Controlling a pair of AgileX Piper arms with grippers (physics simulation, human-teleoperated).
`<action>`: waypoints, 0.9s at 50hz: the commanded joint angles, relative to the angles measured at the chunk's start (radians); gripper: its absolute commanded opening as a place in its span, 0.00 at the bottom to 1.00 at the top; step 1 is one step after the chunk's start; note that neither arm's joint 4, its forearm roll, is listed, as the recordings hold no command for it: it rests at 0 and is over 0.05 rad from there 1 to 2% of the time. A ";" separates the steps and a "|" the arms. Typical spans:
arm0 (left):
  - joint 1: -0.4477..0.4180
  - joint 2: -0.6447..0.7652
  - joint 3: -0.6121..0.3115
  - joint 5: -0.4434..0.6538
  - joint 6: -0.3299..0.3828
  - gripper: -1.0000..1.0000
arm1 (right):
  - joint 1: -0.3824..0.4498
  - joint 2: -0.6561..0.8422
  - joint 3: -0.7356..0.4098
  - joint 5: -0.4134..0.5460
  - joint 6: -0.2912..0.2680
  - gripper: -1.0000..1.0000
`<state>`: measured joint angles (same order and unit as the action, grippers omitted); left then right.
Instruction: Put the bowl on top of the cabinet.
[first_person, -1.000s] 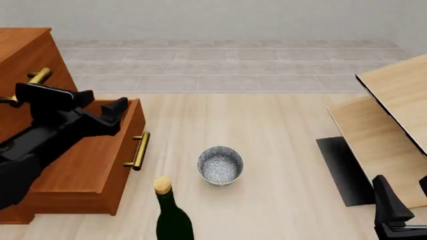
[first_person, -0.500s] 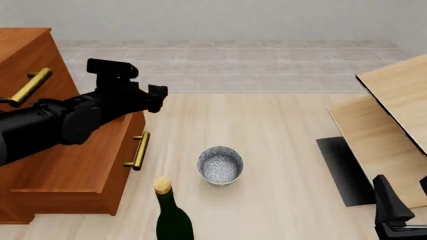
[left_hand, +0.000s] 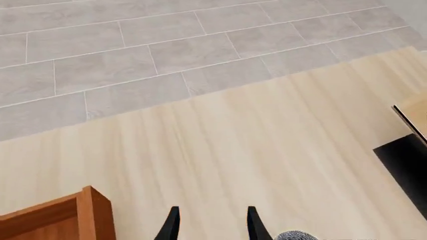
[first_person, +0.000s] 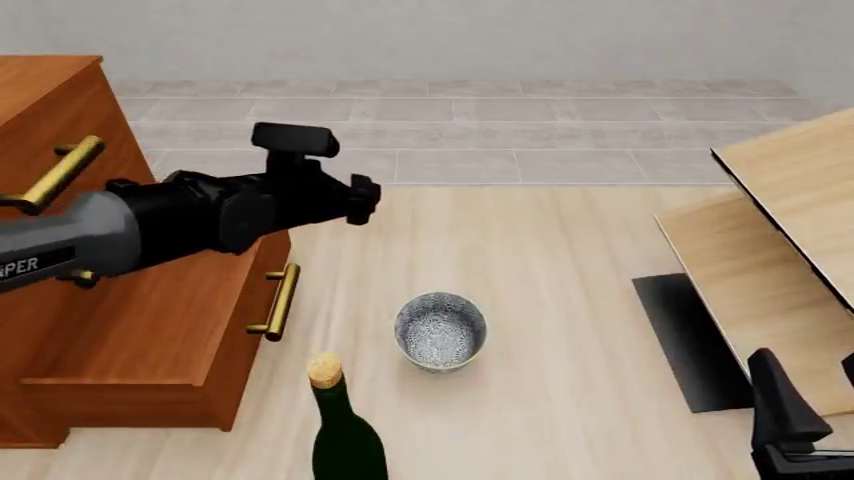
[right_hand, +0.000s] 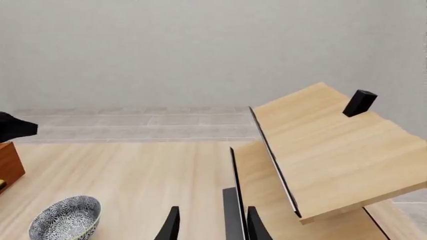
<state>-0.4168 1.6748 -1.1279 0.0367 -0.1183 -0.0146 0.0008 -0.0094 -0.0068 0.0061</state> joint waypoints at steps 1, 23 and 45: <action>-0.023 0.085 -0.080 0.050 -0.014 1.00 | -0.004 0.000 -0.003 -0.001 0.004 1.00; -0.017 0.175 -0.141 0.085 0.019 1.00 | -0.010 0.000 -0.003 -0.006 0.005 1.00; -0.063 0.234 -0.144 0.103 -0.049 1.00 | -0.010 0.000 -0.007 0.001 -0.001 1.00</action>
<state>-0.4667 1.8878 -1.2703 0.1355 -0.1423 -0.0243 0.0004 -0.0146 -0.0087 0.0074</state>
